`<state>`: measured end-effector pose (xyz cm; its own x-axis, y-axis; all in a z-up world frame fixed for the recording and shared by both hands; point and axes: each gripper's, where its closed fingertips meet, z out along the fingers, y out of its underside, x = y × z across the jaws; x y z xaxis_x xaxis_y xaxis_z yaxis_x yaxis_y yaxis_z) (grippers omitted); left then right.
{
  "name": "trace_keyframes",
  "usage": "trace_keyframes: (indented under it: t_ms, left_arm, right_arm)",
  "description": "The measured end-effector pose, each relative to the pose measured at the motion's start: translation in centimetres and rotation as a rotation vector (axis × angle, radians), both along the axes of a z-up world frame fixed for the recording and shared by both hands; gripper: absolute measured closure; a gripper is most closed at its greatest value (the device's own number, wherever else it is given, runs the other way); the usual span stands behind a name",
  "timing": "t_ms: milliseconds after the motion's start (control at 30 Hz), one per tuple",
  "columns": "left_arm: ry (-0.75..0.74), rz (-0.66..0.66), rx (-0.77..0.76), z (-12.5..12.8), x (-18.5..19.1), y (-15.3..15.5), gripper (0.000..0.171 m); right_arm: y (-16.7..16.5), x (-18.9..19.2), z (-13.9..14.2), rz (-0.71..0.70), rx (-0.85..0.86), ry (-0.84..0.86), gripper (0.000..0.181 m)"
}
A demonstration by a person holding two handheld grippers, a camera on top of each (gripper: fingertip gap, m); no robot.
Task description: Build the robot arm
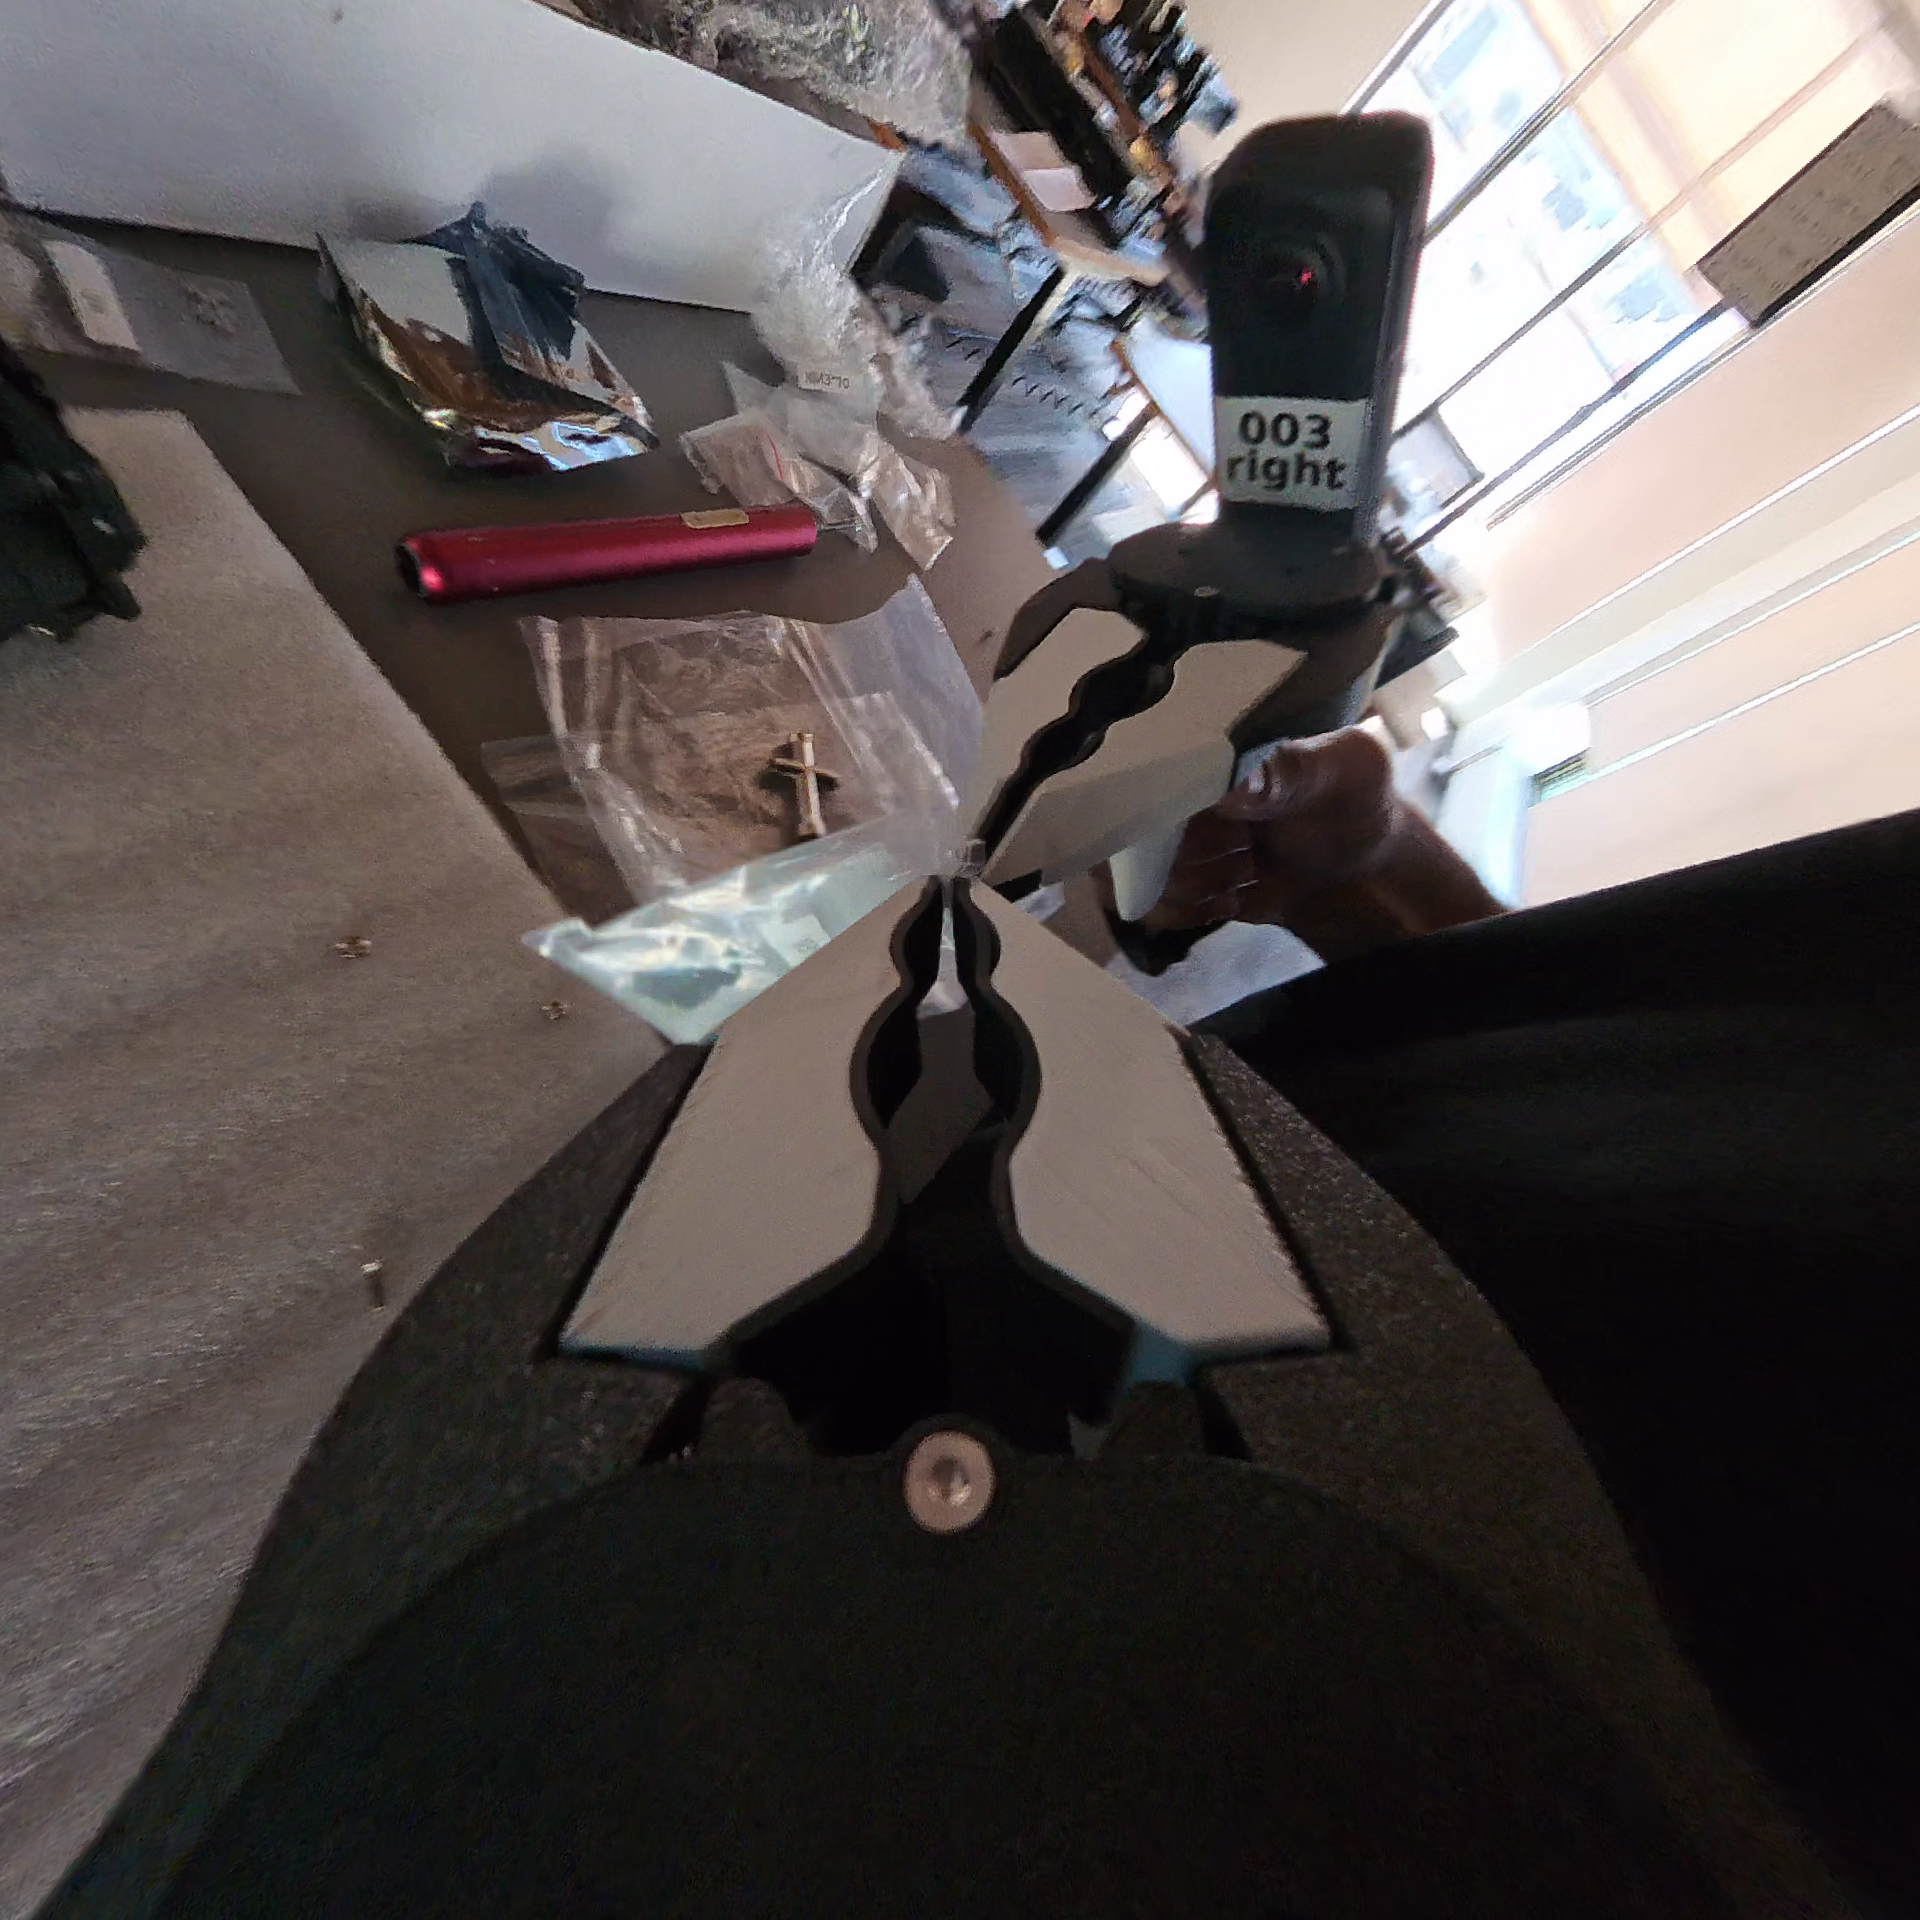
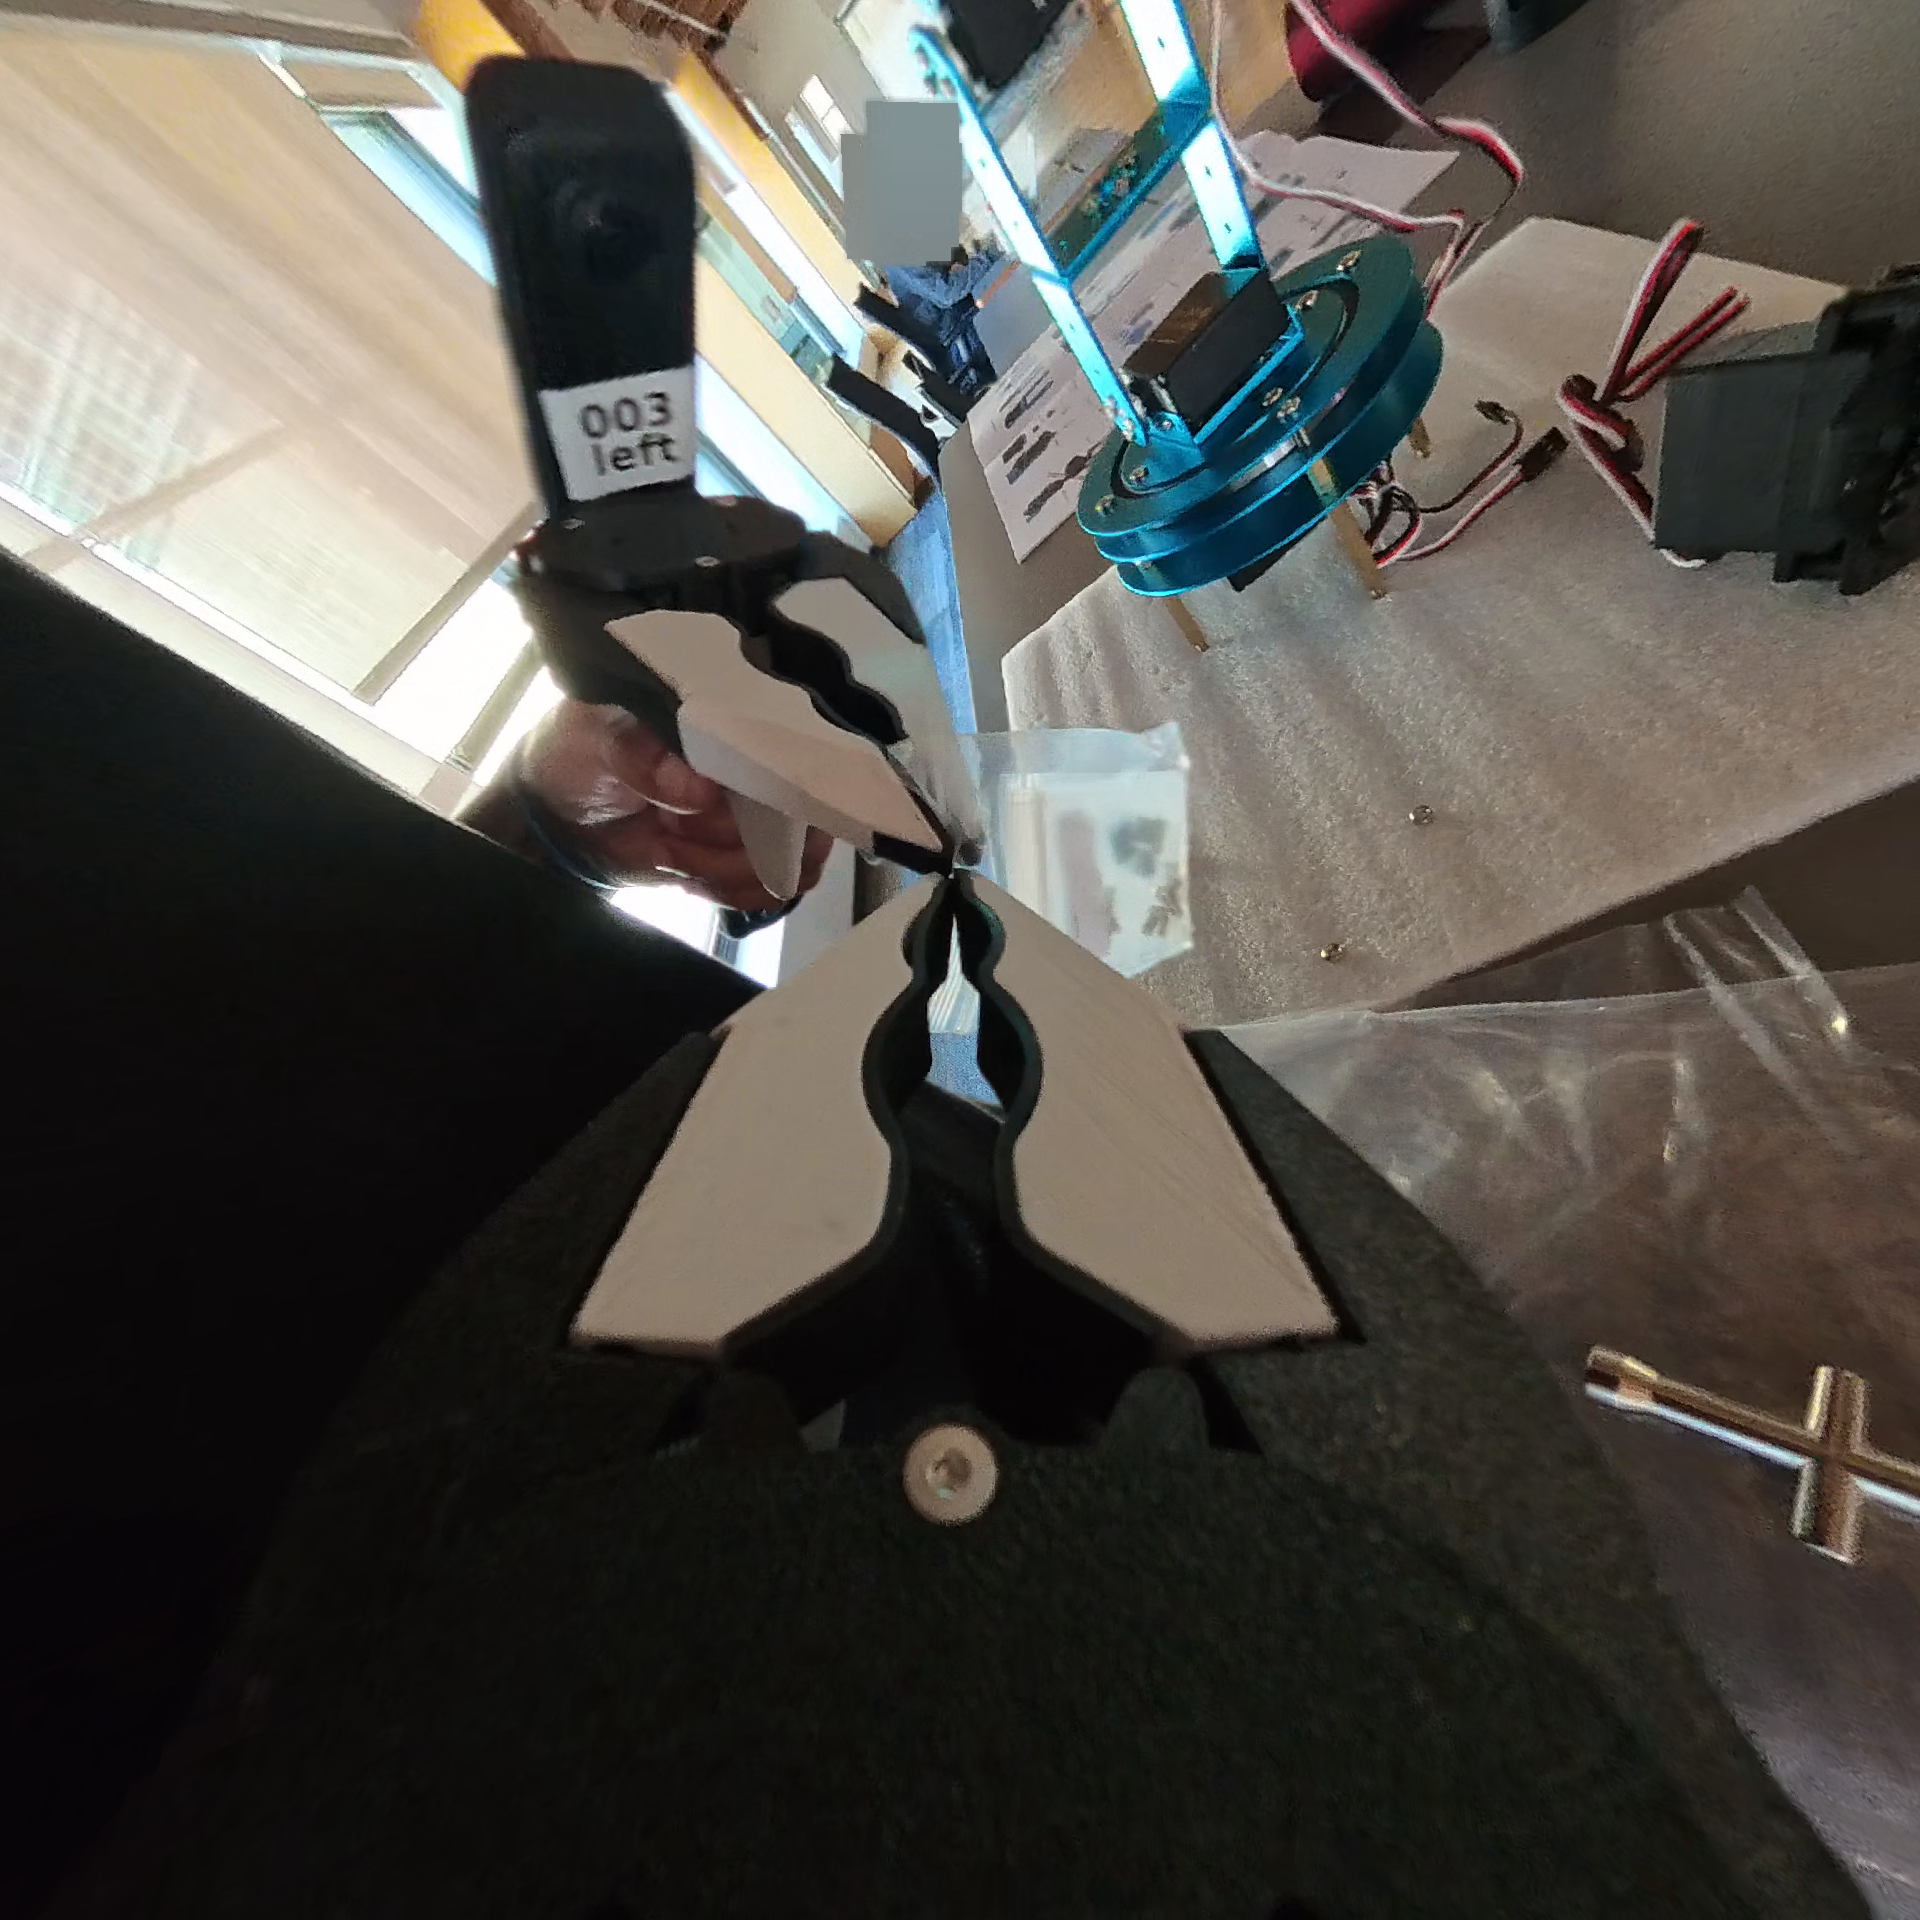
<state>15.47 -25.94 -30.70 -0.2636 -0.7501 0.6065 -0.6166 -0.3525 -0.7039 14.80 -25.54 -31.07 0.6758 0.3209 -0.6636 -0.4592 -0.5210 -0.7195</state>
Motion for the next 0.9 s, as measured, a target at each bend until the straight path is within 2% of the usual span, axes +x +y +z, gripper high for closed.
trace_keyframes:
  t_ms: [100,200,400,600,733,767,800,833,867,900]
  left_arm:
    - [0.012,0.015,0.167,-0.8,0.1,0.2,0.171]
    - [0.067,0.058,0.260,-1.9,0.2,0.8,0.171]
    - [0.163,0.163,0.249,-3.2,0.4,2.0,0.171]
    - [0.215,0.198,0.115,-3.9,0.1,1.3,0.171]
    - [0.240,0.182,0.173,-4.4,-0.1,1.1,0.171]
    - [0.267,0.189,0.243,-5.1,-0.6,1.8,0.171]
    - [0.281,0.218,0.285,-5.6,-1.3,2.8,0.171]
    - [0.284,0.239,0.229,-5.5,-1.7,3.2,0.171]
    - [0.282,0.238,0.169,-5.1,-1.8,3.2,0.171]
    - [0.275,0.230,0.173,-4.8,-1.6,3.3,0.171]
  right_arm:
    - [0.2,0.3,-0.8,-0.045,-0.015,0.006,0.181]
    - [0.8,0.6,-1.9,-0.119,-0.046,-0.074,0.181]
    - [2.0,1.2,-3.2,-0.299,-0.102,-0.193,0.181]
    - [1.3,1.4,-3.7,-0.395,-0.142,-0.372,0.181]
    - [1.0,2.2,-4.1,-0.441,-0.170,-0.328,0.181]
    - [0.0,5.3,-4.4,-0.580,-0.199,-0.398,0.181]
    - [-0.7,6.6,-3.9,-0.612,-0.177,-0.310,0.181]
    - [-0.8,6.4,-2.9,-0.585,-0.132,-0.149,0.181]
    - [-0.8,6.0,-2.8,-0.571,-0.124,-0.118,0.181]
    - [-0.7,5.5,-3.0,-0.561,-0.133,-0.161,0.181]
